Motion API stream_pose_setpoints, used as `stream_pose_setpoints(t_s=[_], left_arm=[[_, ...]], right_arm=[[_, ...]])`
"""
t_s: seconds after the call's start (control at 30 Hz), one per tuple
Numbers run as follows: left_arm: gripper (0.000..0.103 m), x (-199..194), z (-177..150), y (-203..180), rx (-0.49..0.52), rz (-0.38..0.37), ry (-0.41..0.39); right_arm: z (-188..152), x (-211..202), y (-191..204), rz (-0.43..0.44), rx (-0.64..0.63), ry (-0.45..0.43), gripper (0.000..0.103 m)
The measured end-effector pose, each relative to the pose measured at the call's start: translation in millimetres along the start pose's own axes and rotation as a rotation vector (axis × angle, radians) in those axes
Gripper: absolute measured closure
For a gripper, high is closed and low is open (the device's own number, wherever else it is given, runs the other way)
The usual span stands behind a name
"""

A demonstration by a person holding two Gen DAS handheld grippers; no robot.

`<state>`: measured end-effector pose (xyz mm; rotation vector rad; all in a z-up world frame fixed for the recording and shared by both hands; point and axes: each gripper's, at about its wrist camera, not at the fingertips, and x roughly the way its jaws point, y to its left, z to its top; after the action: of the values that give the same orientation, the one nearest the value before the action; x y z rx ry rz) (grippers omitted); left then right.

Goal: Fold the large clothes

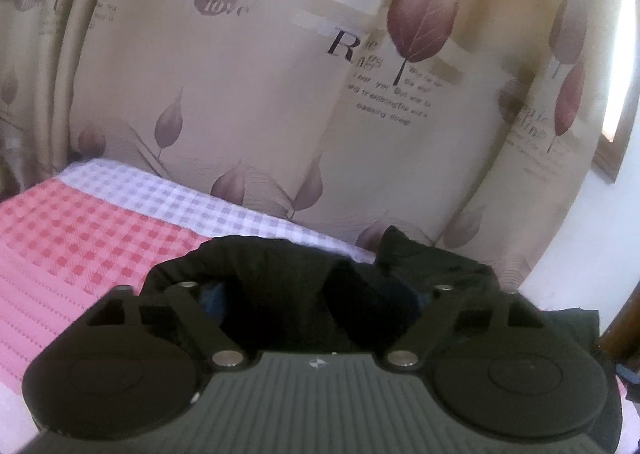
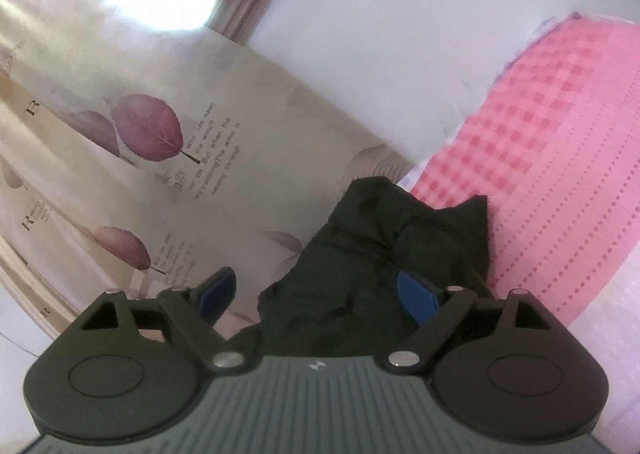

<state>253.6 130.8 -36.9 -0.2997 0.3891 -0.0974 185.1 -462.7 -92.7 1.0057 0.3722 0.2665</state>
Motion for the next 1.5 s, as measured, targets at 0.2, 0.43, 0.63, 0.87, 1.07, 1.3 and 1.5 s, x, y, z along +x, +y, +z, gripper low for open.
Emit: stream_pose_setpoints(t_s=[0.2, 0.43, 0.63, 0.87, 1.07, 1.3, 1.5], left_arm=[[0.000, -12.1, 1.2, -13.5, 0.099, 0.046, -0.099], [0.019, -18.7, 0.1, -40.9, 0.202, -0.047, -0.060], [0.054, 10.5, -1.9, -88.1, 0.301, -0.166, 0.051], [0.083, 85.7, -2.9, -92.2, 0.371, -0.073, 0.207], [0.084, 124.0, -16.6, -47.6, 0.318, 0.039, 0.208], [0.092, 146.0, -29.8, -2.0, 0.148, 0.044, 0.190], [0.092, 150.6, -33.8, 20.6, 0.057, 0.023, 0.191]], right_arm=[[-8.9, 5.3, 4.8, 0.004, -0.028, 0.034, 0.014], [-23.7, 16.9, 41.7, -0.010, -0.248, 0.048, 0.014], [-44.8, 64.1, 106.1, -0.116, -0.680, 0.114, 0.038], [-58.2, 141.0, 115.9, -0.264, -0.892, 0.256, 0.068], [-51.5, 162.7, 64.1, -0.378, -0.863, 0.269, 0.076], [-49.9, 164.4, 29.4, -0.379, -0.767, 0.222, 0.078], [-38.6, 154.1, 13.2, -0.406, -0.671, 0.194, 0.079]])
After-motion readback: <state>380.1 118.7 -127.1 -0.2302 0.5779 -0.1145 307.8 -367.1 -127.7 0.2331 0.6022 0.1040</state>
